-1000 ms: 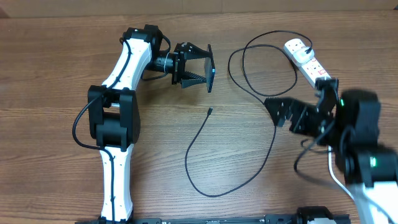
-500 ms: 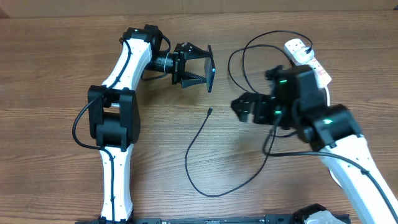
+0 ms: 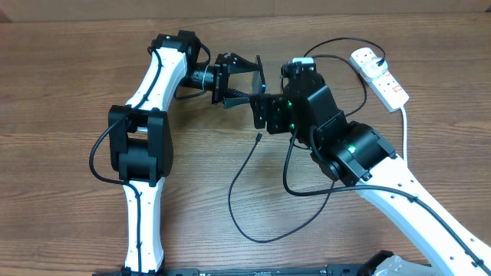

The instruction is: Plug charger to phone and switch on socket

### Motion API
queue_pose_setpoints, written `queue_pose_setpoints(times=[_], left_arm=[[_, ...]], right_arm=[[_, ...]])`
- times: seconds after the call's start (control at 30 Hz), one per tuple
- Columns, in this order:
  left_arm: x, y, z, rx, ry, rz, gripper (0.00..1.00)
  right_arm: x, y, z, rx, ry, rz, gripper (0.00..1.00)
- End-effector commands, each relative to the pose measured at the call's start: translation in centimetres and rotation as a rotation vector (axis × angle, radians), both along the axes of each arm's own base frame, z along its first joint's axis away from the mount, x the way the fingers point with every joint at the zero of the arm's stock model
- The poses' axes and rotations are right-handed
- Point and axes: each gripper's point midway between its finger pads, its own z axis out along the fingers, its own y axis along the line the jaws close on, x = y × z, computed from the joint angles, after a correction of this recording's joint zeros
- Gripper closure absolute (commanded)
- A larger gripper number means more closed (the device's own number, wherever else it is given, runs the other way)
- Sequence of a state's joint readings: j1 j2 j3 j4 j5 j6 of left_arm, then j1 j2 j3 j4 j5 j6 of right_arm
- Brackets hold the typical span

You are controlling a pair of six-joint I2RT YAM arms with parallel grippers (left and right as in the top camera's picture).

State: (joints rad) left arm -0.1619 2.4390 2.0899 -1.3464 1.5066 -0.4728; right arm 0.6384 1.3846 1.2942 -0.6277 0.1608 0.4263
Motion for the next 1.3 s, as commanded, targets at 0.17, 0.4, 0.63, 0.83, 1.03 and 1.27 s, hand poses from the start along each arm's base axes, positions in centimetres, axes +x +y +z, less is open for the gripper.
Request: queue_pose_setpoints(times=[0.17,0.4,0.63,0.83,1.03,1.27], left_arm=[[0.0,-0.8,0.1,0.019,-0.011,-0.017,0.33],[-0.1,-1.0,-0.4,0.049,0.004,-0.023,0.33],[-0.1,-1.1,-0.4,0.049,0.004,-0.024,0.32],[-0.2,-1.2,-0.4,0.049,0.004,-0.028,0.32],[-0.2,-1.3,-0.4,0.050,0.003,-0.029,0.32],[-0.2,-1.3,-0.4,0.050,0.003,-0.029,0.32]], right_arm=[[1.1,1.8,-2.3,-0.050,0.026,-0.021,0.16],[2.3,0.8,-4.2,-0.087,0.032,-0.179,0.22],[2.8,0.9,-4.7,-0.058,0.040,-0.223,0.32],[3.2,1.2,-5.0,-0.054,0.036,-0.223,0.40],[3.6,1.4,-6.3,-0.079,0.047,-0.231,0.40],[4.4,0.7,-5.9,-0.101,0.000,-0.277,0.45]])
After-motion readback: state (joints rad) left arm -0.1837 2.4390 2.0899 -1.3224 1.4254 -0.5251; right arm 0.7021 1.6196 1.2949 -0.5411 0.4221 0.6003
